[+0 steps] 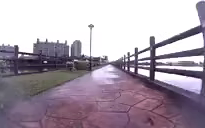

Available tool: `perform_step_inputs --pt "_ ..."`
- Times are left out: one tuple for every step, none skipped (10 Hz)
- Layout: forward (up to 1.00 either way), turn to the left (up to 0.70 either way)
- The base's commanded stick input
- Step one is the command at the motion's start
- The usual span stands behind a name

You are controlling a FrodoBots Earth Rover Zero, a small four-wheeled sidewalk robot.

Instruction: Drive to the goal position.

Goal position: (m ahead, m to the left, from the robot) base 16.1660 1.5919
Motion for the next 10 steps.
perform_step_inputs --pt "1.0 -0.01" --pt "1.0 -0.01" --pt "1.0 -0.01" --pt "1.0 -0.01" --pt "1.0 -0.01" --pt "1.0 -0.01" --pt "1.0 -0.01" --pt "1.0 -0.01" --pt "1.0 -0.01" --pt "1.0 -0.01"
